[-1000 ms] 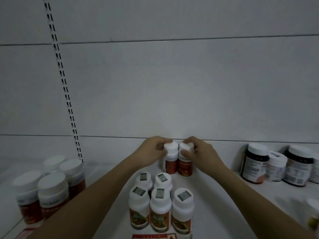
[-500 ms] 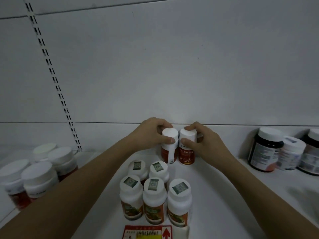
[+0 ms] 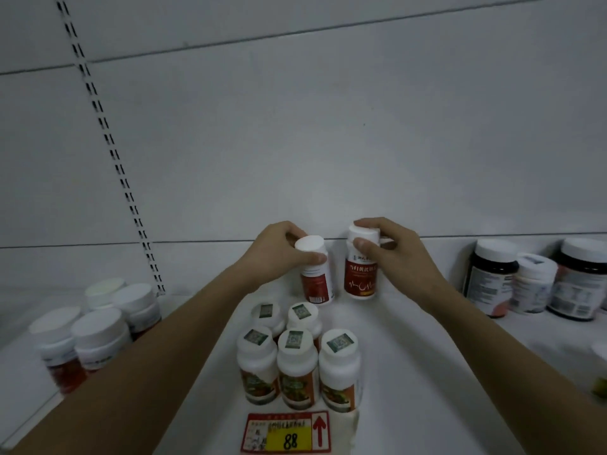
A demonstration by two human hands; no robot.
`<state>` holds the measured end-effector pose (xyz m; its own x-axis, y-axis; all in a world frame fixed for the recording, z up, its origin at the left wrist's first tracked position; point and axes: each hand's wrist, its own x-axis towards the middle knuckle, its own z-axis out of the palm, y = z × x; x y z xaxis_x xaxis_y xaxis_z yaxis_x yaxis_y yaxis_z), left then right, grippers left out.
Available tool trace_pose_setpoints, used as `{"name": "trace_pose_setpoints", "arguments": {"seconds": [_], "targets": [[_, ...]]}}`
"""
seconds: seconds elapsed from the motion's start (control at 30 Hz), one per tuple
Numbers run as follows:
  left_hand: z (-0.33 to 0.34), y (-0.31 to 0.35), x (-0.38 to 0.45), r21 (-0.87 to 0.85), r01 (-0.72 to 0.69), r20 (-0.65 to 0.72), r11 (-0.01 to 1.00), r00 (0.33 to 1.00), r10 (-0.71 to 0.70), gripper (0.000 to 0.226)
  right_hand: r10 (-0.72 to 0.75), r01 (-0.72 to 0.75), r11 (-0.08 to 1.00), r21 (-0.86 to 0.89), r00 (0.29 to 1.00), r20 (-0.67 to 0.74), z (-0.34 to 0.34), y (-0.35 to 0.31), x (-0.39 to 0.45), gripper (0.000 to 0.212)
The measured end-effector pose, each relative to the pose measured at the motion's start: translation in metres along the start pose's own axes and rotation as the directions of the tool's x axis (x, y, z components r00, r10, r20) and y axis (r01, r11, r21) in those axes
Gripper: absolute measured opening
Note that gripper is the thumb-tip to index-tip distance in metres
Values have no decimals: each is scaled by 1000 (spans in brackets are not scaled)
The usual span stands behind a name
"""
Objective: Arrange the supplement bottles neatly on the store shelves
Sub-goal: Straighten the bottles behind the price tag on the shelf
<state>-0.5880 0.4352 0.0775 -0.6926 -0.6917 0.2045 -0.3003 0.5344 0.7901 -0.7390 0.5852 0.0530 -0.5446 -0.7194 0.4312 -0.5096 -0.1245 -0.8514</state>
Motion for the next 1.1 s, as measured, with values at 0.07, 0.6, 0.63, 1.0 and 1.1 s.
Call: {"name": "trace_pose_setpoints", "arguments": {"seconds": [0.07, 0.6, 0.63, 1.0, 1.1], "targets": [[-16, 8, -8, -90, -1, -59, 996, 998, -4, 45, -31, 31, 999, 9, 999, -16, -6, -23, -2, 23], [-175, 46, -230, -289, -133, -249, 948, 967, 60, 42, -202, 191, 972, 135, 977, 71, 96, -228, -142, 23], [-184, 45, -243, -317, -92, -225, 944, 974, 19, 41, -204, 191, 971, 144, 975, 83, 105, -237, -151, 23], [-252, 26, -320, -411, 38, 40, 911, 999, -23, 29, -229, 204, 966, 158, 959, 167, 155, -291, -197, 23], [-262, 24, -321, -346, 10, -23, 938, 1000, -19, 31, -218, 193, 968, 159, 963, 158, 150, -292, -191, 23]]}}
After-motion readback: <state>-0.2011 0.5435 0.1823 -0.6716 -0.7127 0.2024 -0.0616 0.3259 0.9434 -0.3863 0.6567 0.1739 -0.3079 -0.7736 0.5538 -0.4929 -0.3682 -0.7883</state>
